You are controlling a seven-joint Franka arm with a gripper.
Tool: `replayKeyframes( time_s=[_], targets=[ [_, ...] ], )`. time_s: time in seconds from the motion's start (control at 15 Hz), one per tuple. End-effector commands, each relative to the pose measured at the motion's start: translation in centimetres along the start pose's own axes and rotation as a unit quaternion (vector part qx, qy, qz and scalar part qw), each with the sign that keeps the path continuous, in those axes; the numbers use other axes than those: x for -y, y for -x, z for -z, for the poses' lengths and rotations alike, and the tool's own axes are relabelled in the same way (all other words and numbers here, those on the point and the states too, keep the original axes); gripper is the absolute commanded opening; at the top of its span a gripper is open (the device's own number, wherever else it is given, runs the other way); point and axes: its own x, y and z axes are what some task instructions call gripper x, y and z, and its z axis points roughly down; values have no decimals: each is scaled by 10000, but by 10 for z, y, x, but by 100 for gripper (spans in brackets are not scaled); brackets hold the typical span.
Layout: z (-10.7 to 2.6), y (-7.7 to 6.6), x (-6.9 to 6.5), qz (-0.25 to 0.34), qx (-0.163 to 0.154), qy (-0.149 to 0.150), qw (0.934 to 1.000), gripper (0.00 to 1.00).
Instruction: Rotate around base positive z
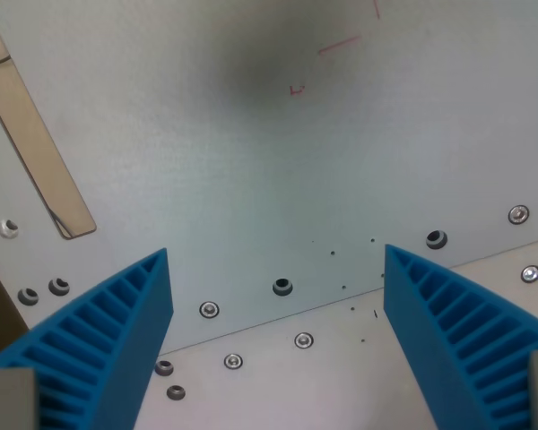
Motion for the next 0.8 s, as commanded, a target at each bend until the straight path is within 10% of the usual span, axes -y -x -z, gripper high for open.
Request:
replayKeyframes(
  time_s=[0.07,0.8],
  targets=[
    [1,0,-1,420,-17,0,9991,100],
    [1,0,-1,1060,-21,7,9944,100]
  ],
)
